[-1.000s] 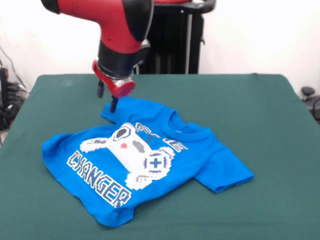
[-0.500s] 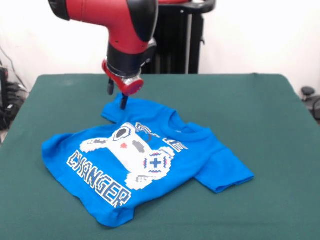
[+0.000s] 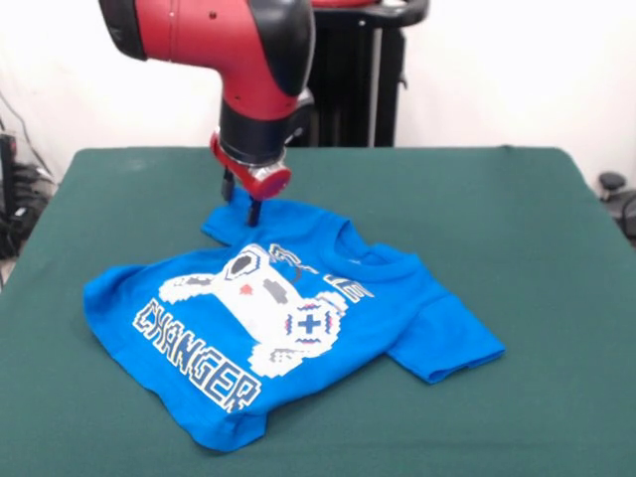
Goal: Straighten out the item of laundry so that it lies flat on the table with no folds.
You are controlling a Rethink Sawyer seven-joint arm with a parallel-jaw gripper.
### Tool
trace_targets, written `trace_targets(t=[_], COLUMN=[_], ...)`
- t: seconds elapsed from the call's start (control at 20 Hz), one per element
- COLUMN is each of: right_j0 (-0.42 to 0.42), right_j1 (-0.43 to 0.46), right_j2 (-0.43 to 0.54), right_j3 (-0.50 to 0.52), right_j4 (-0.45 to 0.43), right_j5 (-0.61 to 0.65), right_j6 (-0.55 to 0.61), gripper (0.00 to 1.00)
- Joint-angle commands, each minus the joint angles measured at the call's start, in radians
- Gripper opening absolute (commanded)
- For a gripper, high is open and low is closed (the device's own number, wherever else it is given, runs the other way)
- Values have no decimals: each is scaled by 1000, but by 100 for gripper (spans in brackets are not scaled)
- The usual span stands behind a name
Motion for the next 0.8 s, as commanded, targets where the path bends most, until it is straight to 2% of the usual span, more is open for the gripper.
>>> trace_targets(t=[0.05,0.2,0.4,0.45,0.8], right_j0=[-31,-60,-34,-30,-59], right_j1=[189,198,200,198,158], right_j2=[150,176,153,150,191], right_j3=[45,54,39,35,61], right_j4=[-52,-55,-92,-108,-74], right_j5=[-208,-222,-231,-234,-189], right_j6=[-69,-89,-85,-89,-106], gripper=[100,100,100,0,0])
